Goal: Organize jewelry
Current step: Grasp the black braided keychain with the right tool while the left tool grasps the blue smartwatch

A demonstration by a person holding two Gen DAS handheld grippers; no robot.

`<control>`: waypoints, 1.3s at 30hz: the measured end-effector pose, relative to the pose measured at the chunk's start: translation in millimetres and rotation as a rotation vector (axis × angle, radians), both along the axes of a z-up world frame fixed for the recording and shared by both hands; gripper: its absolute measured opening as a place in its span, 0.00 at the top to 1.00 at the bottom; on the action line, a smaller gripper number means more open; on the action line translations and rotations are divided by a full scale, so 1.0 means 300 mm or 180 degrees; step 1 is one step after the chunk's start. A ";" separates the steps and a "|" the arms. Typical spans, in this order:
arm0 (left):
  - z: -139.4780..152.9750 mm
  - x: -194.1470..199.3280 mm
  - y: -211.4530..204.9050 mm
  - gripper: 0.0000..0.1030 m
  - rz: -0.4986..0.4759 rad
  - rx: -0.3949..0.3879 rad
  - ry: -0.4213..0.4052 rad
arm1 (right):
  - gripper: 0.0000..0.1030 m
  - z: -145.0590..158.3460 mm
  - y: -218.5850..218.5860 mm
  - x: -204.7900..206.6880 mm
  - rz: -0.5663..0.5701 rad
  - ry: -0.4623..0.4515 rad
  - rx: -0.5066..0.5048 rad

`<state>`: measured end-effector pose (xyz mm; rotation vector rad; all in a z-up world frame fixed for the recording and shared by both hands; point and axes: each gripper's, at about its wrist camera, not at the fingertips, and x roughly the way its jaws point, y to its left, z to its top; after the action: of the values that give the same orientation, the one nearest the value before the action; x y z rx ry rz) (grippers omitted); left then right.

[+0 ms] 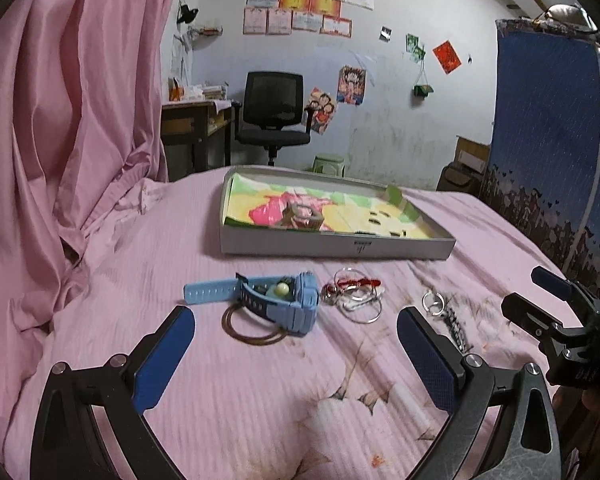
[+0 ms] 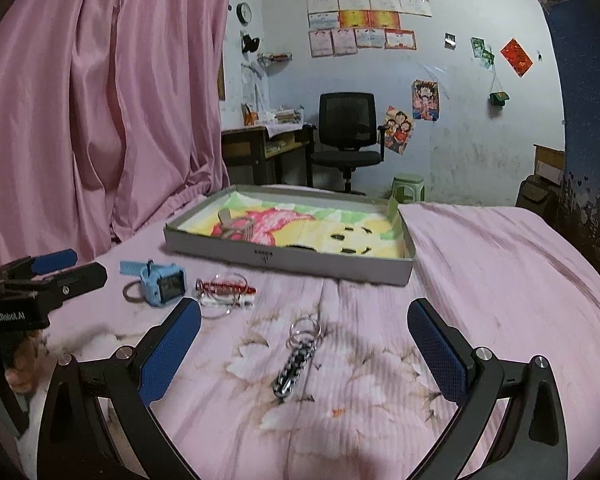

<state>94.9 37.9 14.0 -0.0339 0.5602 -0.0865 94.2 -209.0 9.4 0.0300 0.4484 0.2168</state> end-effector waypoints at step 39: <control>-0.083 0.252 -0.017 0.60 -0.0192 -0.0105 0.0762 | 0.63 -0.216 0.057 0.208 0.0324 0.1316 0.0188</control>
<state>170.6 32.9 -11.0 -0.0601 0.7993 -0.1517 156.5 -191.9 -55.4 0.1113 0.8564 0.3259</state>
